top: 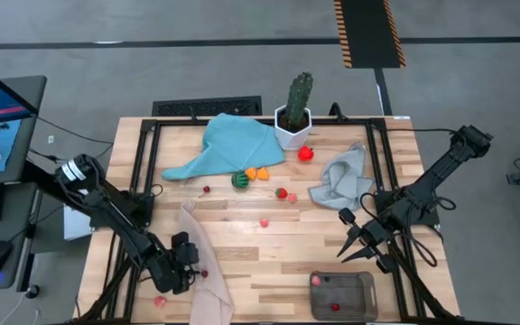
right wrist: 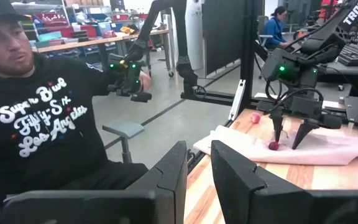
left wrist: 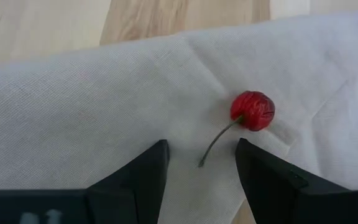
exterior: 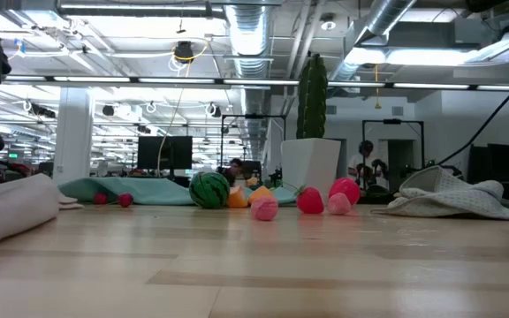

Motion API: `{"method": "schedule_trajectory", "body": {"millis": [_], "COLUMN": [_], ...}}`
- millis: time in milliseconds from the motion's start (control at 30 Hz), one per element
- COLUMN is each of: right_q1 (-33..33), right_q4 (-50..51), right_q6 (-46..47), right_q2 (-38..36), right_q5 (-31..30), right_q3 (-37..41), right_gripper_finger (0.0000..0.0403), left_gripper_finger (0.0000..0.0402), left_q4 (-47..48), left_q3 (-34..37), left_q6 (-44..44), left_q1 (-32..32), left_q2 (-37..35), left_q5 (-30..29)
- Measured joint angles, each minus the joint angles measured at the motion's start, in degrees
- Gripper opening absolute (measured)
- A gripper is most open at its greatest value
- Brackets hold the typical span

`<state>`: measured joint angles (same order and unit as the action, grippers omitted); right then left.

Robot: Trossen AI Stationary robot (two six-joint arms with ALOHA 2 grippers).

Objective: Pick and placing Produce into tupperware
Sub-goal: Put the cherry into the black bin

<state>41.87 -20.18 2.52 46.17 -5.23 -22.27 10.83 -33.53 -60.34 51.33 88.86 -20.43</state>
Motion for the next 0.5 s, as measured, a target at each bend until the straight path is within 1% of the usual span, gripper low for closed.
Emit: {"method": "schedule_trajectory", "body": {"millis": [133,500], "right_q1": [0.0,0.0], "right_q4": [0.0,-0.02], "right_q6": [0.0,-0.84], "right_q2": [0.0,0.0], "right_q5": [-0.01,-0.01], "right_q3": [0.01,0.01], "right_gripper_finger": [0.0098,0.0098], "left_gripper_finger": [0.0166,0.0078], "left_q4": [0.15,-0.34], "left_q3": [-0.01,0.1], "left_q6": [-0.65,0.13], "left_q1": [0.0,-0.09], "left_q2": [0.02,-1.36], "left_q5": [0.06,0.62]}}
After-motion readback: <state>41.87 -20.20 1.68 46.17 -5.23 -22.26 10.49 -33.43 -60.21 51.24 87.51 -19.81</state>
